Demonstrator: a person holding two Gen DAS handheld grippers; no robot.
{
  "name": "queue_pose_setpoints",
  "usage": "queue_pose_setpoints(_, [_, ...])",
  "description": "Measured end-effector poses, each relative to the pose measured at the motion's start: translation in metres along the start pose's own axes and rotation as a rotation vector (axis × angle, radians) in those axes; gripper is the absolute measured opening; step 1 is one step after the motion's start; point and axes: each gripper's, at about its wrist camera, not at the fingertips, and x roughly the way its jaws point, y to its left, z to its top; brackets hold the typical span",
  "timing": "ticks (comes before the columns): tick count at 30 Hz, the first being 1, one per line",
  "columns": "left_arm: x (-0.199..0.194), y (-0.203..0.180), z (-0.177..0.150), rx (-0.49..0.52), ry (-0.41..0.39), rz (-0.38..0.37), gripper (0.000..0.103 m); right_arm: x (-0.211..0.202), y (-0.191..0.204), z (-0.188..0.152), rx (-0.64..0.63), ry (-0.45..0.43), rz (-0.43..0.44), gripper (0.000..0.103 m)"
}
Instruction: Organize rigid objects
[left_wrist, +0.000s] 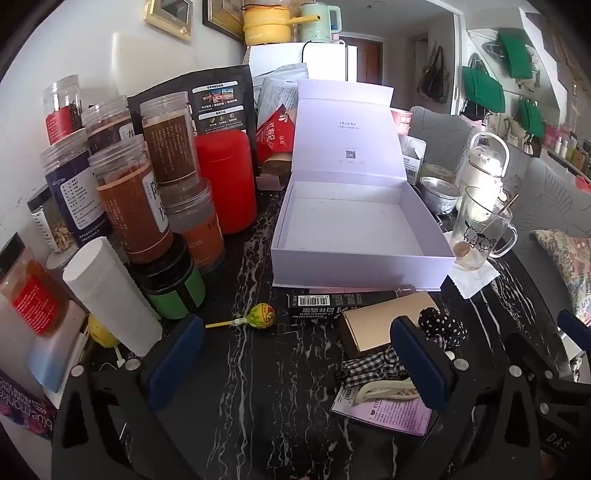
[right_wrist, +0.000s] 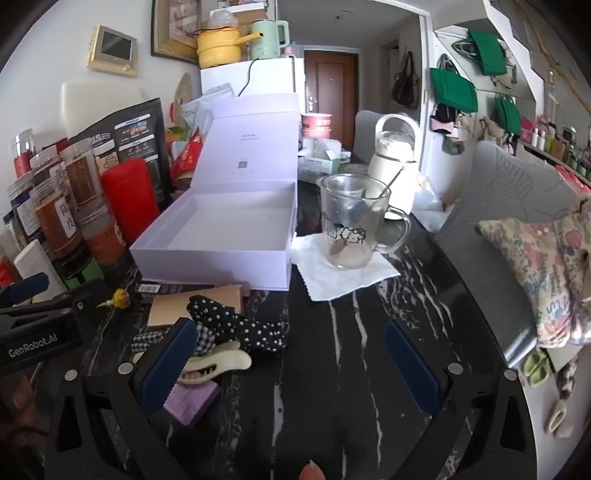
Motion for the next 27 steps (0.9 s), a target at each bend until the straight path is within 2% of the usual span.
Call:
queue_pose_setpoints(7, [-0.0032,0.0000,-0.0061,-0.003,-0.010,0.009,0.103,-0.0009,-0.0003,-0.0018,-0.004,0.012,0.004,0.103])
queue_pose_setpoints(8, [-0.0016,-0.0011,-0.0058,0.021,0.017,-0.002,0.103,0.0001,-0.0004,0.0005,-0.005,0.014,0.004,0.103])
queue_pose_setpoints(12, [-0.0014,0.0031,-0.0037,0.017,0.025,-0.007,0.103,0.0008,0.0039,-0.0005,-0.008,0.014,-0.002,0.103])
queue_pose_setpoints(27, [-0.0057,0.0025,-0.0014,0.025,0.020,-0.018,0.103,-0.0012,0.0022,-0.0042,-0.001,0.012,0.016,0.103])
